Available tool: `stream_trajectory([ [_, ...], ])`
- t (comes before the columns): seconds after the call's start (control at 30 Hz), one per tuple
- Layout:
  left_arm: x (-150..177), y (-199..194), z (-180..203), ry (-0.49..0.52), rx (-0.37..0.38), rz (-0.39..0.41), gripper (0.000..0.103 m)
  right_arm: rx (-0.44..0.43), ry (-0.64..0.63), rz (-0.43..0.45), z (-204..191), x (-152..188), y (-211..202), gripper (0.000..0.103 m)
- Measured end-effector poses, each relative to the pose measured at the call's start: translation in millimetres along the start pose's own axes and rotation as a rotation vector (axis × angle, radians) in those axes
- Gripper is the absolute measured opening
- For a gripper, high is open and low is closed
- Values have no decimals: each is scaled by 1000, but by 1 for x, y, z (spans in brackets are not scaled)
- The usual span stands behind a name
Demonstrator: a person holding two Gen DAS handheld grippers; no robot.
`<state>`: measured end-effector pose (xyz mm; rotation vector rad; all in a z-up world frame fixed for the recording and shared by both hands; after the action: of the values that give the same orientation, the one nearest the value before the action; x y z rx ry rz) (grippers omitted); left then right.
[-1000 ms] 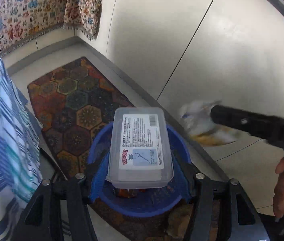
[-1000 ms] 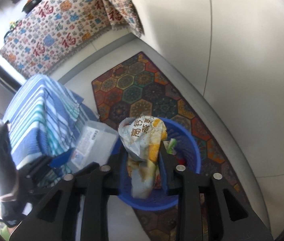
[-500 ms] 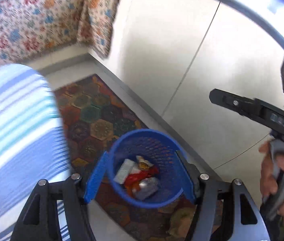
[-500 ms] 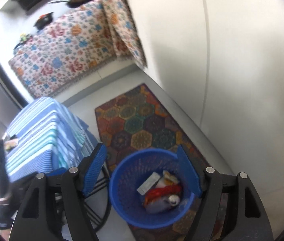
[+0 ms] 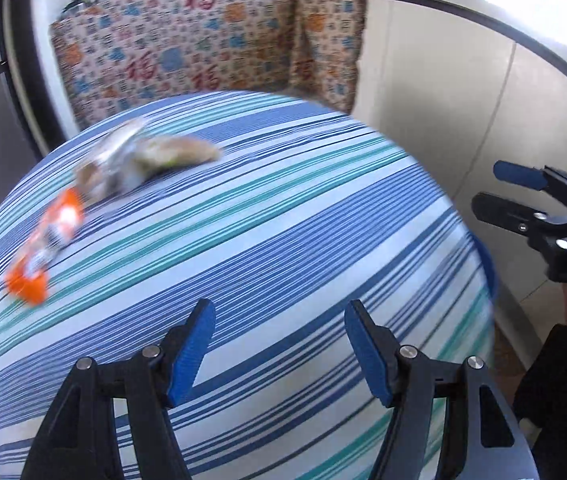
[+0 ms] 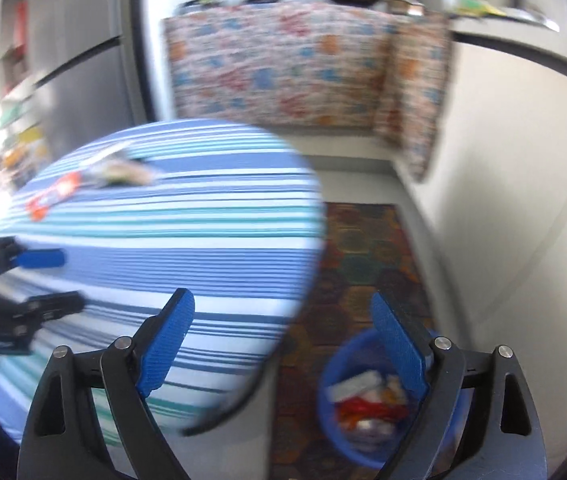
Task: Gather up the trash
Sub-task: 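Grasp the orange-and-white plastic bag bundle with the left gripper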
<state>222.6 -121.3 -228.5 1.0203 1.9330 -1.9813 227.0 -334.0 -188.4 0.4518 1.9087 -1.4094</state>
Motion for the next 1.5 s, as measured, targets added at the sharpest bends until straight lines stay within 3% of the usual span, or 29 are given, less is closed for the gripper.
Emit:
stream_trajectory([
  [0.17,32,4,-64,-50,-58,-37,68,-85,-73,-69,-84,-5,39,95],
  [0.33,45,5,-99,-100,-69,-37,68,-96,-63,-160,-121,-12,94,95],
  [0.47,49,6,-119,-113,-87,-27,72,-78,-66,-215,-129,-4,126,98],
  [0.73,52,21,-176,-143,-121,-33,87,-56,-39,-215,-129,-5,129,102],
  [0.8,46,31,-191,-152,-123,-42,94,-50,-42,-216,-130,-5,129,102],
  [1.07,-2,70,-199,-37,-36,-33,94,-51,-43,-215,-130,-4,128,102],
  [1.17,-13,79,-193,-9,-25,-23,90,-51,-43,-215,-129,-4,128,102],
  [1.23,-18,78,-191,-17,-19,-1,71,-52,-43,-215,-129,-4,128,102],
  [1.27,-19,76,-191,-28,-28,4,54,-52,-43,-215,-129,-4,128,102],
  [1.3,-19,74,-190,-41,-27,4,45,-52,-43,-215,-128,-4,128,102],
  [1.5,9,49,-197,-175,-150,-20,45,-53,-44,-215,-128,-4,128,102],
])
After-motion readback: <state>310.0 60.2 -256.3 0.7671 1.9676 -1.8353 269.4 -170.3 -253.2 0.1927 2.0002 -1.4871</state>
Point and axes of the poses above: each gripper's, at about its wrist camera, not at the fingertips, and y roughly the way its jaws point, z to its right, x to its underside, the point moved 9 cm from there along y, roughly the way its jaws point, and after that the axes turned 7 degrees about -x, right-handed, at the moved point
